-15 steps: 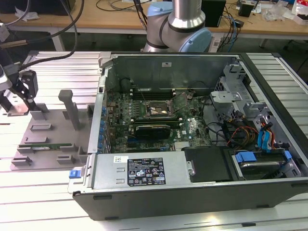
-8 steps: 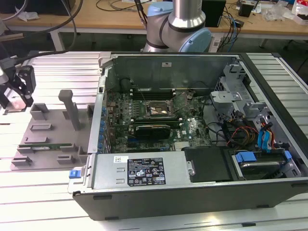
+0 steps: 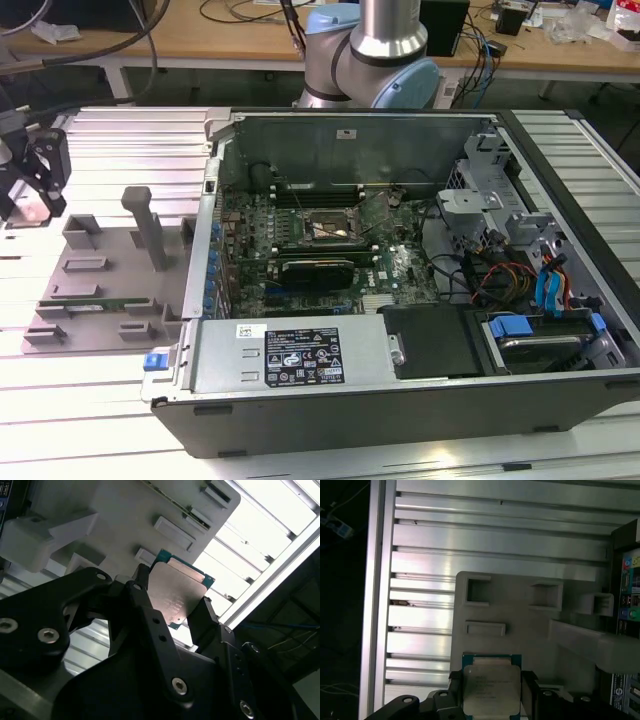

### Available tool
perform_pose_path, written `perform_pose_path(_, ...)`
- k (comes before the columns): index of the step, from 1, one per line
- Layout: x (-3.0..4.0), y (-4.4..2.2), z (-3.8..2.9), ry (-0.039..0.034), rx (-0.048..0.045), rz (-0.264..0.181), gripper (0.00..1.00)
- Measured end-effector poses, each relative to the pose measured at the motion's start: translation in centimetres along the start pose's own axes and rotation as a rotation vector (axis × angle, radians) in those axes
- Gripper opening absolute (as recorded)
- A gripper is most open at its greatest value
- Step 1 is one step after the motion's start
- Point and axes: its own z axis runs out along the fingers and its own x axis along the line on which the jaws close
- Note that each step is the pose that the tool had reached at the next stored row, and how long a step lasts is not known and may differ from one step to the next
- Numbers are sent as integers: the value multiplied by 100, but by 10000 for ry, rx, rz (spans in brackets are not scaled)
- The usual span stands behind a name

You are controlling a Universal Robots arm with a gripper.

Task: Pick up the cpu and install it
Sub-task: 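Pick up the cpu and move it towards the insertion slot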

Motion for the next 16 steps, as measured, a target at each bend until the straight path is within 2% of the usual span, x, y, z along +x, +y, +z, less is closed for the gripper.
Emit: perform_pose_path(16,-7,-6,-270,0,0,0,55)
